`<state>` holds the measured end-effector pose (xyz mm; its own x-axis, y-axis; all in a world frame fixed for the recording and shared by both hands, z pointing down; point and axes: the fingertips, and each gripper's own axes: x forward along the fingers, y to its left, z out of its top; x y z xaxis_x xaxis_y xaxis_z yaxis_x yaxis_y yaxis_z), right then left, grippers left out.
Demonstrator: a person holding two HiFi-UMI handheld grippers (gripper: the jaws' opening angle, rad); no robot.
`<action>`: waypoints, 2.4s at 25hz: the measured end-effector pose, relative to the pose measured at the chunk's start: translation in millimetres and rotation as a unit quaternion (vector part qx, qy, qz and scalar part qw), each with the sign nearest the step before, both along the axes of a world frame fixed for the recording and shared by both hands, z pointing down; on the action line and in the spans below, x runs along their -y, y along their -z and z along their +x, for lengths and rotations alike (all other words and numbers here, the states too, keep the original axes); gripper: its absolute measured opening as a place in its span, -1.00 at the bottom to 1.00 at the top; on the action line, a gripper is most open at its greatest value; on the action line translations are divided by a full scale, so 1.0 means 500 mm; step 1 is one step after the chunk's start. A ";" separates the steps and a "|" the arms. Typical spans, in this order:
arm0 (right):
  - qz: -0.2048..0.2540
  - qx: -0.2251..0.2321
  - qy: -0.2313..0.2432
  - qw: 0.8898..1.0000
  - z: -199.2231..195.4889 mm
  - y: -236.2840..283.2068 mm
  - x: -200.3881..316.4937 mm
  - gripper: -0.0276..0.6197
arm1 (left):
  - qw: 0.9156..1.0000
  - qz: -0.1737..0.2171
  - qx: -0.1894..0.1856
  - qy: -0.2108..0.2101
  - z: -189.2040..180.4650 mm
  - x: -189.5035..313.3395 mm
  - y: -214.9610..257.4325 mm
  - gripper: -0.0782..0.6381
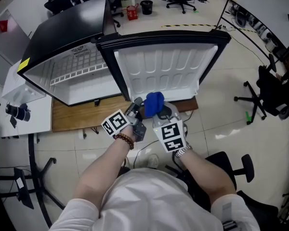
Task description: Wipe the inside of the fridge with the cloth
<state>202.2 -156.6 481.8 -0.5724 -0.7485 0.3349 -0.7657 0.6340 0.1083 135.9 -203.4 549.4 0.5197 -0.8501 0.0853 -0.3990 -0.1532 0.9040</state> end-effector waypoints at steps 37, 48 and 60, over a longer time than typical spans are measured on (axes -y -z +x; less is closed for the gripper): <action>-0.001 -0.033 -0.130 0.991 0.212 -0.047 0.104 -0.71 | 0.999 -0.006 -0.046 -0.005 -0.006 0.022 0.038 -0.67; 0.002 -0.050 -0.194 0.980 0.359 -0.048 0.128 -0.71 | 0.999 -0.007 -0.046 -0.002 -0.008 0.023 0.036 -0.67; 0.001 -0.052 -0.228 0.972 0.437 -0.044 0.141 -0.71 | 0.999 -0.009 -0.046 -0.003 -0.006 0.015 0.033 -0.67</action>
<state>420.8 -227.0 504.0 -0.1445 -0.9174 0.3708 -0.9519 0.2313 0.2012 132.9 -210.9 533.0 0.5307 -0.8460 0.0523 -0.3139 -0.1389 0.9392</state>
